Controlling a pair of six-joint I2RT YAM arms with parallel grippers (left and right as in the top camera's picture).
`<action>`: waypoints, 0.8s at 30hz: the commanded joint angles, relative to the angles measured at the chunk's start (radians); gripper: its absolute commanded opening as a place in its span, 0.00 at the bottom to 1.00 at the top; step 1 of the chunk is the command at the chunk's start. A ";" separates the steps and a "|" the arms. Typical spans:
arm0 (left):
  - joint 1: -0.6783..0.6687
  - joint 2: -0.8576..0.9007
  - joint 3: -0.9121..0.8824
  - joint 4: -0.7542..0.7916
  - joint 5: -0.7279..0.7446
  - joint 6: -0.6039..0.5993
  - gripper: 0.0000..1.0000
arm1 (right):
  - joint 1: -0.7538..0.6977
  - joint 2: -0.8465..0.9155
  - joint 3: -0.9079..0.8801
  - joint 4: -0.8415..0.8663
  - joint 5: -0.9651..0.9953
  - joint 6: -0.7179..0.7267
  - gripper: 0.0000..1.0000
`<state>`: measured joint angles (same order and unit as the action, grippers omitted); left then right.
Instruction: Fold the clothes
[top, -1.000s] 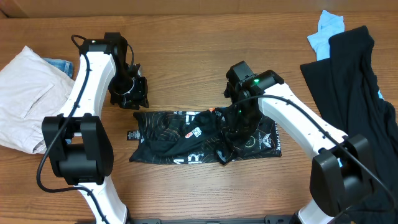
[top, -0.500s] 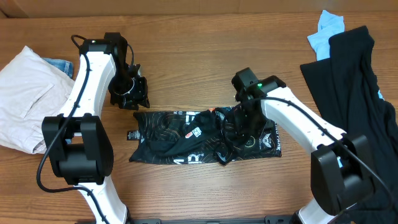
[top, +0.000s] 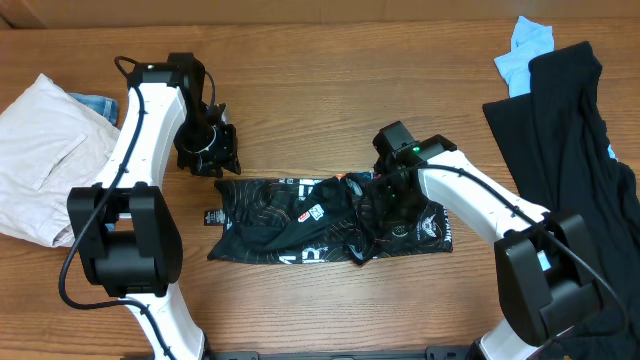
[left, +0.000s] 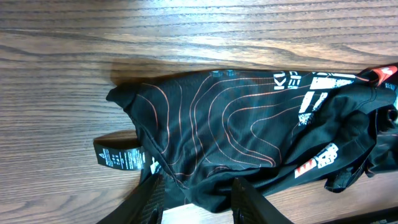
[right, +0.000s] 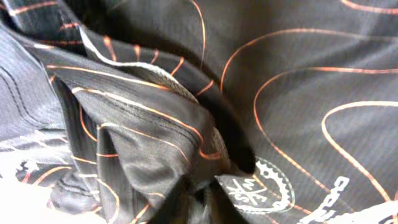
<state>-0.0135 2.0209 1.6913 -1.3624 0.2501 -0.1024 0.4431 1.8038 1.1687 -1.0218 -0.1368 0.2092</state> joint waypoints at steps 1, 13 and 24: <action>-0.008 -0.010 0.021 -0.002 0.013 -0.010 0.39 | 0.003 -0.004 -0.004 -0.002 -0.079 -0.067 0.05; -0.008 -0.010 0.021 0.001 0.012 -0.010 0.39 | 0.079 -0.004 -0.004 -0.040 -0.254 -0.367 0.40; -0.008 -0.010 0.021 0.002 0.012 -0.010 0.40 | 0.079 -0.004 -0.004 0.023 -0.459 -0.468 0.45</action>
<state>-0.0135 2.0209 1.6913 -1.3613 0.2501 -0.1024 0.5240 1.8038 1.1683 -1.0054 -0.5217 -0.2104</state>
